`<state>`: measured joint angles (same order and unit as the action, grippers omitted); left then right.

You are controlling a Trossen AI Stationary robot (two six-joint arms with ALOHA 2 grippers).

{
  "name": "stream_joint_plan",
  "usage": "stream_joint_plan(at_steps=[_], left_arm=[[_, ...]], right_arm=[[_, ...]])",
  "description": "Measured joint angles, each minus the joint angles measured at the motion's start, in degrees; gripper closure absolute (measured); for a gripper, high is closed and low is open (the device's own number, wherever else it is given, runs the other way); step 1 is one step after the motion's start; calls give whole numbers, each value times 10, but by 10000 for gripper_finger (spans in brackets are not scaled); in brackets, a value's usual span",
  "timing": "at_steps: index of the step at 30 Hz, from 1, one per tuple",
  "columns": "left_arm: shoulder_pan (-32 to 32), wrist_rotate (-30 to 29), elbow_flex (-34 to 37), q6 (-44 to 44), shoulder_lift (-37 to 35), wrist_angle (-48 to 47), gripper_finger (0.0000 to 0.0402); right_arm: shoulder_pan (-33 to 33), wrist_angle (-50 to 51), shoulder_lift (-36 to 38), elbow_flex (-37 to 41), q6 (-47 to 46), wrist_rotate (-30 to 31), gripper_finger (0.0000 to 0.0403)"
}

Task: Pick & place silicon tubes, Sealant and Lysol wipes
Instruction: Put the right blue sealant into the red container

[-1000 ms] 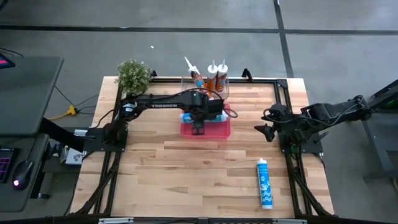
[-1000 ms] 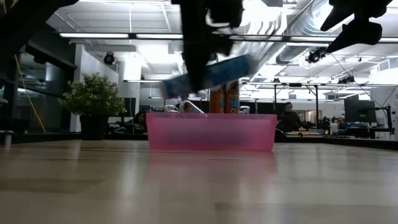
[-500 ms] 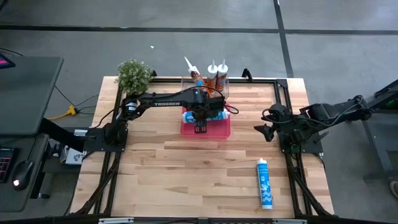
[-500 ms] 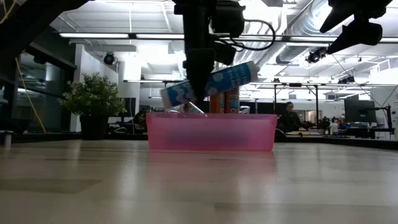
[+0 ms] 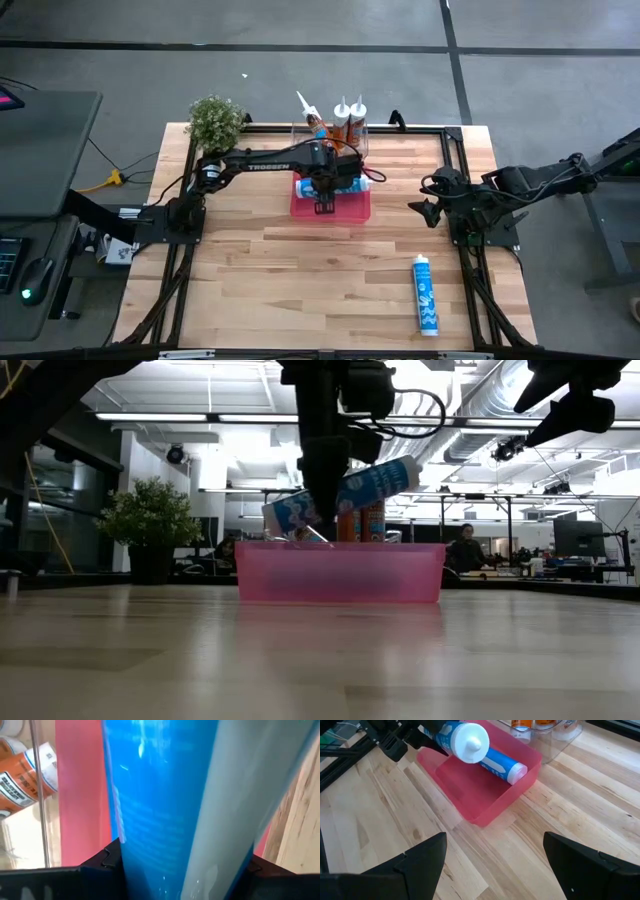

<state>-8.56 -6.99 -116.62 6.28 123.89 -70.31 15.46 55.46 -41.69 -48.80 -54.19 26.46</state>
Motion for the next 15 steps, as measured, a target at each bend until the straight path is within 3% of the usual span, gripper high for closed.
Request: stream_joint_plan(at_steps=[6, 10, 15], left_arm=[[-5, -34, 2, -5, 19, -10, 211], [-3, -100, 1, -26, 29, -11, 211], [1, -134, -1, -33, 28, 0, 211]], right_arm=[[0, 0, 0, 0, -5, 1, 76], [0, 0, 0, 0, -9, 0, 76], [0, 0, 0, 0, -11, 1, 76]])
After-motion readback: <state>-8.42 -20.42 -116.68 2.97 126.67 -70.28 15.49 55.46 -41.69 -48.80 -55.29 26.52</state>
